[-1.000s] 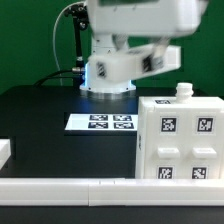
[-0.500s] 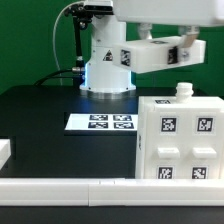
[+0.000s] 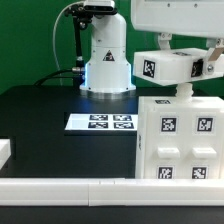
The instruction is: Assemble cabinet
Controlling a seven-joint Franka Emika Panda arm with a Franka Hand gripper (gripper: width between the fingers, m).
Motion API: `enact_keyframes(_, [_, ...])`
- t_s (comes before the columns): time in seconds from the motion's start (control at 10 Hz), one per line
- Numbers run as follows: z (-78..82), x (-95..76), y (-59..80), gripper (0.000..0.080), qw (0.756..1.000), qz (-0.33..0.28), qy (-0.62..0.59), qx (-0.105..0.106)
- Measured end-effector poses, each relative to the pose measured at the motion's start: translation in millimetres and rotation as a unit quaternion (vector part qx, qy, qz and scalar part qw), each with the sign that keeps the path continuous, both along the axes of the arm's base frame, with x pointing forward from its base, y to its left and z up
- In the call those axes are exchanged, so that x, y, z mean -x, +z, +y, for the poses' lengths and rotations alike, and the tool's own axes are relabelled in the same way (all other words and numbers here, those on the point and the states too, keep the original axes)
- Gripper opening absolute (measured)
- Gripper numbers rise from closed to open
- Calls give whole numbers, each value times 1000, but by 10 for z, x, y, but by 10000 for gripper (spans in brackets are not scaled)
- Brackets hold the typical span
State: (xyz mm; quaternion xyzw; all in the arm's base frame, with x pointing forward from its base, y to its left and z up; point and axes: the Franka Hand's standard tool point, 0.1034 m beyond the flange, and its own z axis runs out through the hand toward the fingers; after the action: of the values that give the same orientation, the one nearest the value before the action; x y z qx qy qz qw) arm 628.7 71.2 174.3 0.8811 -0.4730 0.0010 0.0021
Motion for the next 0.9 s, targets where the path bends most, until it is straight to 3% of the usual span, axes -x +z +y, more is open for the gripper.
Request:
enact_keyframes(0.4, [132, 45, -143, 554, 1000, -10, 6, 3])
enact_keyframes(0.9, [119, 41, -243, 554, 999, -33, 9, 7])
